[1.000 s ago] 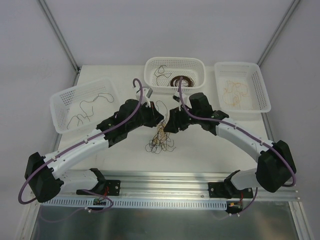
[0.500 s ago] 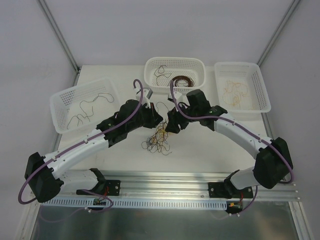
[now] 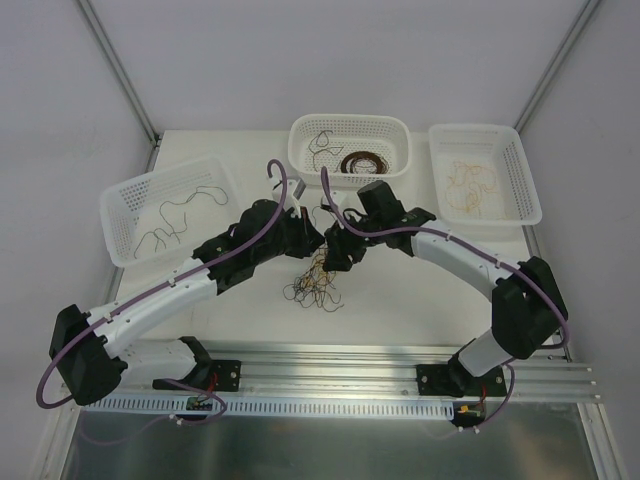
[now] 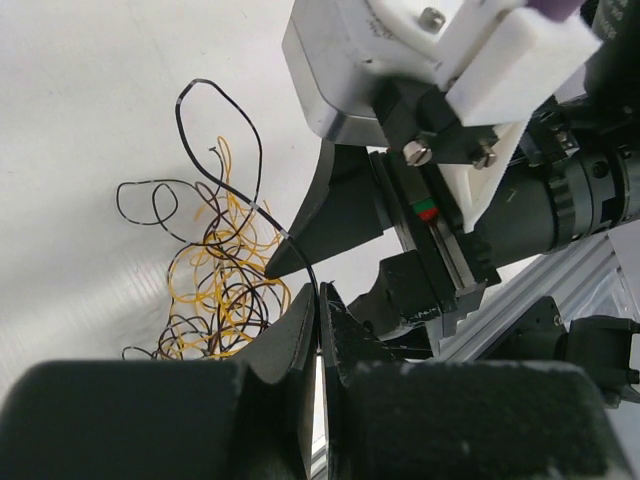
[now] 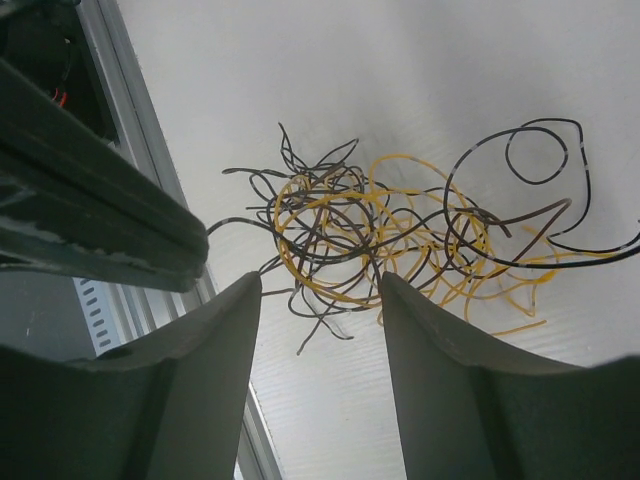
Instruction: Untangle the cables
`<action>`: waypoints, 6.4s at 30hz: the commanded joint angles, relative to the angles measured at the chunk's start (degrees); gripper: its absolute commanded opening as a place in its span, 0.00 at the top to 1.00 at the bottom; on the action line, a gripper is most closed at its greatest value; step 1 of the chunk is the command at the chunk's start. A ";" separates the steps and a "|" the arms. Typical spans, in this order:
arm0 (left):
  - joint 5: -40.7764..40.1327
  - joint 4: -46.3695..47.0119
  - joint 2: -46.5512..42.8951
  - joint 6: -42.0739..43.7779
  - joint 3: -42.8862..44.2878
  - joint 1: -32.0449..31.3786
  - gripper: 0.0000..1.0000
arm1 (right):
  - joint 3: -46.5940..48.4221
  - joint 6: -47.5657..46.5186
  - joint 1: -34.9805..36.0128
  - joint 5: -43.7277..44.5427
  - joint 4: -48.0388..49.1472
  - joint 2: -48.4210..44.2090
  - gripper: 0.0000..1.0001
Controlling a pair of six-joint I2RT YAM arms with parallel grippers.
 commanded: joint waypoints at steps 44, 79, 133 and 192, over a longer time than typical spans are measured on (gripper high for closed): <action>-6.54 -10.65 10.25 -6.15 -13.04 18.66 1.00 | 25.37 15.07 -22.34 -11.23 -11.58 -32.56 0.99; -12.71 -18.30 -5.21 -6.34 -22.19 25.25 1.00 | 42.48 16.74 -23.58 28.68 8.65 -28.61 0.99; 27.20 -9.95 34.06 3.86 14.82 12.51 0.44 | -7.05 5.24 -11.80 4.07 10.66 8.91 0.35; 17.01 -17.87 -2.41 0.53 -10.84 17.71 1.00 | 40.04 1.73 -35.44 20.75 -6.22 -18.34 0.99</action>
